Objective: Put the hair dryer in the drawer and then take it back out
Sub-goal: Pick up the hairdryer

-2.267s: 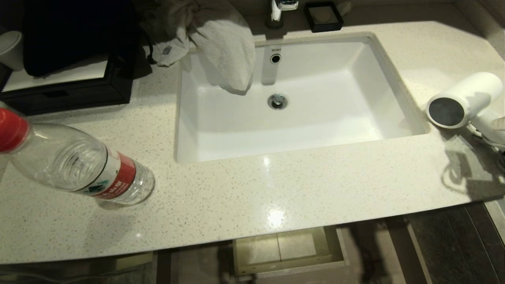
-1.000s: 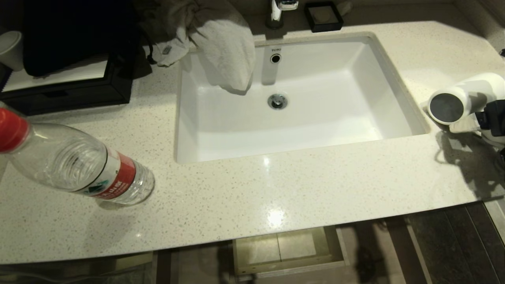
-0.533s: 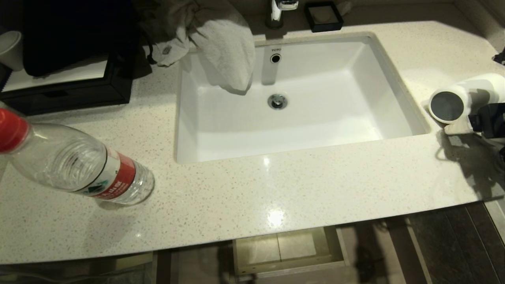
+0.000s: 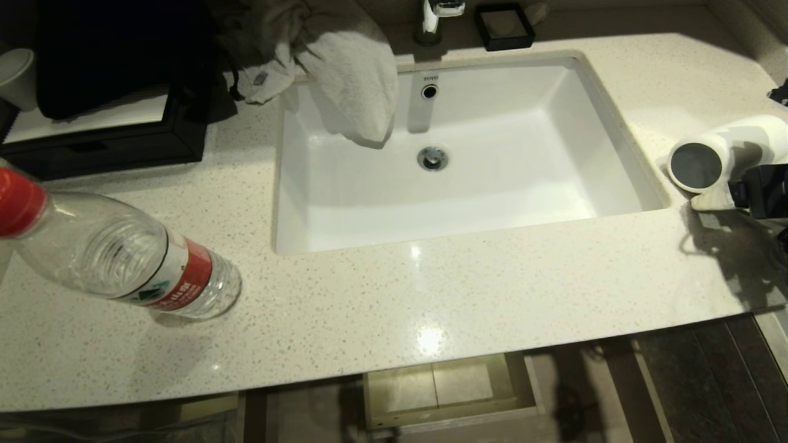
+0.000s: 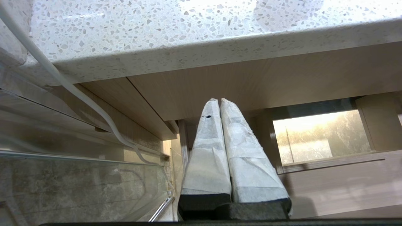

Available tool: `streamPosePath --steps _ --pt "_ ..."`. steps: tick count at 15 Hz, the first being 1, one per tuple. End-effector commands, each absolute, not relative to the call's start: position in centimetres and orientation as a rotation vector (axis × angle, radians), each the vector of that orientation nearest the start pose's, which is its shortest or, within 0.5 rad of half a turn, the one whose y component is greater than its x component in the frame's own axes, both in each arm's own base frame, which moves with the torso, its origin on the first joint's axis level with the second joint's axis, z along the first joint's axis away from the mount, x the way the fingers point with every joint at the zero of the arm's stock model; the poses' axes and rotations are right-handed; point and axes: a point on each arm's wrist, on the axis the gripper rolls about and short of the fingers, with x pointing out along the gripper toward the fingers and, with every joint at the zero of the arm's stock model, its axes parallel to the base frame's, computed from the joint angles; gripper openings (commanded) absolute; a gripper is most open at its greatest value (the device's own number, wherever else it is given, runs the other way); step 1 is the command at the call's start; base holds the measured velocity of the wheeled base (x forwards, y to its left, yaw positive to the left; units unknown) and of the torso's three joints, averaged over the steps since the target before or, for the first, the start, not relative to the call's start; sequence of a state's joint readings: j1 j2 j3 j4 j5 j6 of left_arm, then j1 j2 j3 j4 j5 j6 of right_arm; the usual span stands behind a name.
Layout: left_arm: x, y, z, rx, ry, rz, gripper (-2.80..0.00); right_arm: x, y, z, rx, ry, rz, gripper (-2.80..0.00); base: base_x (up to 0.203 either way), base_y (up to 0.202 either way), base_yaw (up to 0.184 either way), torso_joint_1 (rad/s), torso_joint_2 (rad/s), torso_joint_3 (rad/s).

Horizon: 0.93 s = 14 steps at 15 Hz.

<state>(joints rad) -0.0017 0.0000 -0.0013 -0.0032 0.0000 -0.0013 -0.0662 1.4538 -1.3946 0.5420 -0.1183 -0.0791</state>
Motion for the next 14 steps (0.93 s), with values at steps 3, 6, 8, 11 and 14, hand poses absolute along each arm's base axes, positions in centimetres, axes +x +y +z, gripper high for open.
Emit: streamPosePath --steps 3,6,8,11,14 --pt "-2.3 0.0 7.6 -0.002 -0.005 -0.002 -2.80 23.7 -1.8 30.1 -0.094 0.603 -0.156 -2.80 0.000 0.000 0.000 0.000 0.00 0.000" --pt "-2.3 0.0 7.6 -0.002 -0.005 -0.002 -2.80 23.4 -1.8 30.1 -0.101 0.615 -0.155 -2.80 0.000 0.000 0.000 0.000 0.00 0.000" --pt "-2.3 0.0 7.6 -0.002 -0.006 -0.002 -2.80 23.0 -1.8 30.4 -0.105 0.601 -0.152 -2.80 0.000 0.000 0.000 0.000 0.00 0.000" --pt "-2.3 0.0 7.6 -0.002 -0.004 -0.002 -2.80 22.4 -1.7 31.3 -0.104 0.563 -0.155 -2.80 0.000 0.000 0.000 0.000 0.00 0.000" --pt "-2.3 0.0 7.6 -0.002 -0.004 -0.002 -2.80 20.6 -1.5 32.4 -0.103 0.512 -0.156 -2.80 0.000 0.000 0.000 0.000 0.00 0.000"
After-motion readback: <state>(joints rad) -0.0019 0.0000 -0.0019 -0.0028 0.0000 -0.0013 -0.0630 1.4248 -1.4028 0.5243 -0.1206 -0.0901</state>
